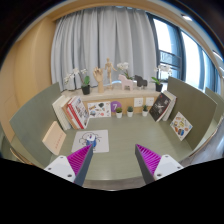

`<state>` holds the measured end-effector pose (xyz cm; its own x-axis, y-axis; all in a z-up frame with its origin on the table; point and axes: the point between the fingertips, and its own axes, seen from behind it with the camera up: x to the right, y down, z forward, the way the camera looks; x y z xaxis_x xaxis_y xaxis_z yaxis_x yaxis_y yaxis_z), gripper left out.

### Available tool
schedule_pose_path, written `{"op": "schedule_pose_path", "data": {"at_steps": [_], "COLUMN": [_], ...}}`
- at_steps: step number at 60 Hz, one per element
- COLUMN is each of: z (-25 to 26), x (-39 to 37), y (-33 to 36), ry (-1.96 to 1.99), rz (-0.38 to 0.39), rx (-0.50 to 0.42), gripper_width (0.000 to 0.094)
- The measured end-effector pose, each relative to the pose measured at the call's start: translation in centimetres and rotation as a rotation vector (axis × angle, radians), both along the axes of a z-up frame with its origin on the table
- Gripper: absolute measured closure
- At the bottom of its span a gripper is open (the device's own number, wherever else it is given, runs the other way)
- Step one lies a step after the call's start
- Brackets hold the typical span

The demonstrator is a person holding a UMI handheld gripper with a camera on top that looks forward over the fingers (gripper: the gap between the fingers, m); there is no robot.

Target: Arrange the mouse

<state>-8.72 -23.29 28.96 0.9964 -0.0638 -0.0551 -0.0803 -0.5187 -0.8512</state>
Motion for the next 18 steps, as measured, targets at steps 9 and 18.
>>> {"op": "schedule_pose_path", "data": {"at_steps": [9, 18], "z": [0.3, 0.1], "x": [0.8, 1.3], "y": [-1.4, -2.2], "ry": [0.004, 0.022], "rz": [0.01, 0.008], "rx": [0.014, 0.013], "gripper_width": [0.0085, 0.0087]}}
